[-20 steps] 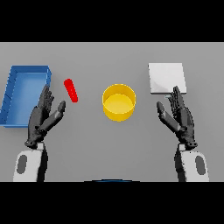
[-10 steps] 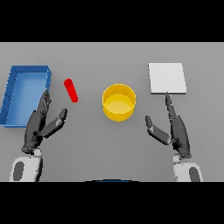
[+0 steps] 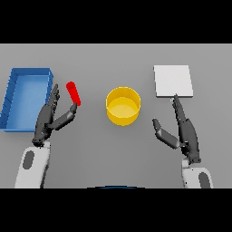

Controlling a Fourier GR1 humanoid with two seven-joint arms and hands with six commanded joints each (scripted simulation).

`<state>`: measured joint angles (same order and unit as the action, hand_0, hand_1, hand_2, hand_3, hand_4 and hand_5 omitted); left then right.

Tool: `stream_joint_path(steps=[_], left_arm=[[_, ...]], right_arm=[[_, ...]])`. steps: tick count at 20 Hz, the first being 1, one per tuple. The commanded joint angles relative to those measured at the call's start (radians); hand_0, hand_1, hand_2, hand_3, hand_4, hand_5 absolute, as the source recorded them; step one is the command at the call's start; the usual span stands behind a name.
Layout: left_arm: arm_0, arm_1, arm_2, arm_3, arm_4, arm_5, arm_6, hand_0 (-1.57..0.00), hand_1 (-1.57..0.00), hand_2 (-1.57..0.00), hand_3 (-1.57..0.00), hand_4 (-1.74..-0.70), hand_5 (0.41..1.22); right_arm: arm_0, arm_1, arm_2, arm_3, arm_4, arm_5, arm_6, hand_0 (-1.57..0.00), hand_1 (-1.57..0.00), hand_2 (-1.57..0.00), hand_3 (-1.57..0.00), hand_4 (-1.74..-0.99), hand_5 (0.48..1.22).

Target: Pick up the red beaker and tilt it to pour out 1 green nut into yellow bowl. Pick up the yellow bowl and place it on the metallic measuring scale.

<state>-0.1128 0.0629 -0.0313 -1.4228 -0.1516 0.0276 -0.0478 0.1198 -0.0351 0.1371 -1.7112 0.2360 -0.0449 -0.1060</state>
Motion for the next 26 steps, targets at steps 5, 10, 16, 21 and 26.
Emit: stream_joint_path(steps=[5, 10, 16, 21, 26], left_arm=[[-0.134, -0.009, 0.033, 0.155, -0.01, 0.032, -0.028, 0.0, 0.0, 0.0, 0.0, -1.15, 0.629], [-0.253, -0.007, 0.077, 0.358, -0.011, 0.042, -0.105, 0.0, 0.0, 0.0, 0.0, -1.19, 0.631], [-0.364, -0.016, 0.083, 0.508, -0.054, 0.089, -0.179, 0.0, 0.0, 0.0, 0.0, -1.26, 0.664], [-0.441, -0.014, 0.11, 0.616, -0.055, 0.103, -0.234, 0.0, 0.0, 0.0, 0.0, -1.27, 0.692], [-0.467, -0.046, 0.14, 0.673, -0.046, 0.158, -0.286, -0.77, -0.8, -0.79, -0.58, -1.48, 0.933]], right_arm=[[-0.002, -0.001, -0.006, 0.001, -0.012, 0.005, -0.003, 0.0, 0.0, 0.0, 0.0, -1.229, 0.667], [-0.001, -0.005, -0.006, -0.01, -0.007, 0.002, 0.003, 0.0, 0.0, 0.0, 0.0, -1.247, 0.672], [0.018, 0.002, 0.0, -0.024, -0.014, 0.007, -0.001, 0.0, 0.0, 0.0, 0.0, -1.264, 0.69], [0.025, 0.003, 0.003, -0.028, -0.006, 0.004, -0.012, 0.0, 0.0, 0.0, 0.0, -1.265, 0.691], [0.017, -0.003, 0.005, -0.024, 0.013, -0.005, -0.01, 0.0, 0.0, 0.0, 0.0, -1.245, 0.692]])
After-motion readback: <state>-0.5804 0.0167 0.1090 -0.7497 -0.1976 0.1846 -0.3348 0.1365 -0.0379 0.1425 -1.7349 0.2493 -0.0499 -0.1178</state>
